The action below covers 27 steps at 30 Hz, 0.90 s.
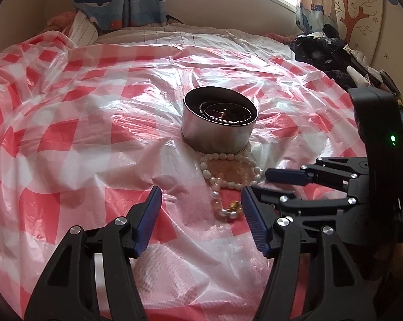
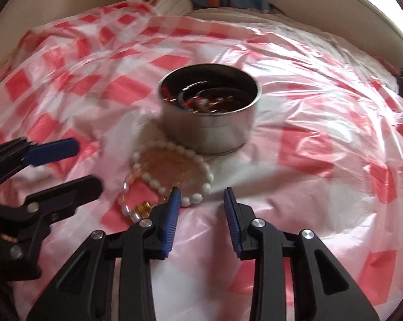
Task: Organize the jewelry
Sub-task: 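Move both open tools toward the white pearl and peach bead bracelets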
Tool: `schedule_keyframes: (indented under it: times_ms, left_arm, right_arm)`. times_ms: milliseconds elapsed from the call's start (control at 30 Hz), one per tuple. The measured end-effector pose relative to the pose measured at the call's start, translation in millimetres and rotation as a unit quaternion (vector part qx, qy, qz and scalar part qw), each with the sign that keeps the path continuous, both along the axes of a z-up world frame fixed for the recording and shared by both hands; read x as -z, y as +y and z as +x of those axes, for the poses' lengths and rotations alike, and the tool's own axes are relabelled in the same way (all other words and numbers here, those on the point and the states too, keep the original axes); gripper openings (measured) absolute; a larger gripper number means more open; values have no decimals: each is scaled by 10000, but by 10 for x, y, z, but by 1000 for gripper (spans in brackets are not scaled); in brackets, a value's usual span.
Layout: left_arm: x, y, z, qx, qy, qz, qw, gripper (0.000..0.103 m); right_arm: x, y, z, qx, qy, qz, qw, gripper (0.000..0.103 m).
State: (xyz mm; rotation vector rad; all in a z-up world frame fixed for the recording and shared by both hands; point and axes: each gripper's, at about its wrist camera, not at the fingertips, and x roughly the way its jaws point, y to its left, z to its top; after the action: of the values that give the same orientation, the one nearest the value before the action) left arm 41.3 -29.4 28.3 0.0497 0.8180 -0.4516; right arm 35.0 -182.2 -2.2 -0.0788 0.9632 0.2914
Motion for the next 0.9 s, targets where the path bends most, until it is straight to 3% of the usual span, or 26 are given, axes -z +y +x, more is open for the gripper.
schedule_keyframes:
  times_ms: [133, 233, 333, 500, 633, 733, 833, 900]
  left_arm:
    - [-29, -46, -19, 66, -154, 166, 9997, 60]
    - [-33, -142, -23, 175, -274, 354, 9988, 60]
    - [23, -169, 17, 117, -196, 507, 9985, 60]
    - [163, -61, 171, -210, 174, 594, 9979, 60]
    - [114, 57, 170, -420, -12, 850, 9955, 60]
    - [-24, 150, 138, -425, -201, 586, 9972, 60]
    - [-172, -71, 55, 152, -418, 225, 9988, 63]
    - [-177, -358, -5, 597, -439, 360, 9966, 65]
  right_arm:
    - [-5, -119, -103, 333, -55, -35, 9994, 36]
    - [-82, -224, -87, 675, -348, 20, 9971, 37]
    - [-159, -158, -10, 650, -588, 51, 9961, 48]
    - [21, 48, 165, 537, -226, -766, 9954, 49]
    - [-36, -89, -29, 676, -50, -1436, 9873, 52]
    - [-54, -344, -312, 838, 132, -1243, 9886, 52]
    - [-121, -533, -466, 1023, 97, -641, 9926, 54]
    - [-152, -571, -477, 1093, 25, -481, 9928, 56]
